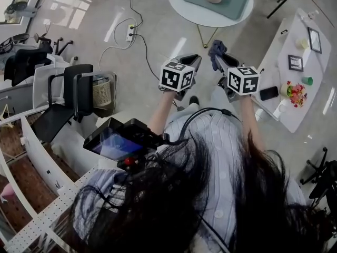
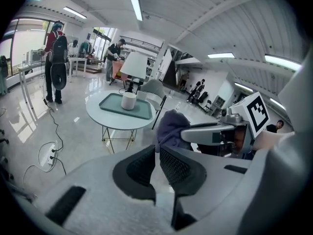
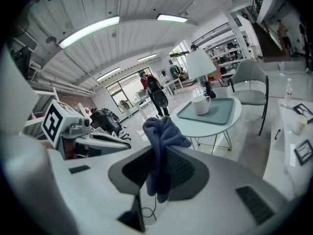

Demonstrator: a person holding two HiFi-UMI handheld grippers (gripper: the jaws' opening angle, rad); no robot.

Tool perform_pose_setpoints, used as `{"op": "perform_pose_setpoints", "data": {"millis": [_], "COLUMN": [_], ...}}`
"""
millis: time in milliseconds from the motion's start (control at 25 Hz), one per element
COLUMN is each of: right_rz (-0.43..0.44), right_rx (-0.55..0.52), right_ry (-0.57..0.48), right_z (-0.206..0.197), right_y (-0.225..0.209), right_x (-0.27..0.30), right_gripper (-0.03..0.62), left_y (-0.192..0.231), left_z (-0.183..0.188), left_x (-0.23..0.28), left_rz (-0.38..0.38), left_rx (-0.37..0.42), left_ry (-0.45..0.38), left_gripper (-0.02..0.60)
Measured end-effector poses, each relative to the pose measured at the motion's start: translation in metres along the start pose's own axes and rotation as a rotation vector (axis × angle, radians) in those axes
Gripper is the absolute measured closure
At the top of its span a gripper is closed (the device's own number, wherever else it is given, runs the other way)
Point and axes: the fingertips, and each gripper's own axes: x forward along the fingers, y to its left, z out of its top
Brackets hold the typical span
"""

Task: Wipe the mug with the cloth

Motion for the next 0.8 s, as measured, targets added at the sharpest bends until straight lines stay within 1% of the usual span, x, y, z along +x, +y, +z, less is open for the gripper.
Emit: {"op": "perform_pose_setpoints", "data": {"millis": [160, 320, 600, 800], "right_rz": [-0.009, -0.021, -0.044, -0.052], "right_rx": [-0.01, -0.024, -0.044, -0.05], "right_ry": [-0.009, -0.018, -0.026, -0.033], "right_z": [-0.019, -0.037, -0.063, -0.068], "right_y": [0.037, 0.062, 0.093, 0.096], "right_x": [-0.005, -0.014, -0.031, -0.035], "right_gripper": [0.499, 0.499, 0.499, 0.499], "left_y": [0.003, 0.0, -0.012, -0.015], "left_z": [-0.026, -0.045, -0.069, -0.074], "left_x": [-0.03, -0.05, -0.078, -0.081], "left_rz": [-0.013, -0.032, -0.052, -0.056], "left_rx": [0.003, 0.005, 0.021, 0.039], "left_ry": [-0.001, -0.019, -0.048, -0.053], "left_gripper": [0.538, 0.538, 0.538, 0.538]}}
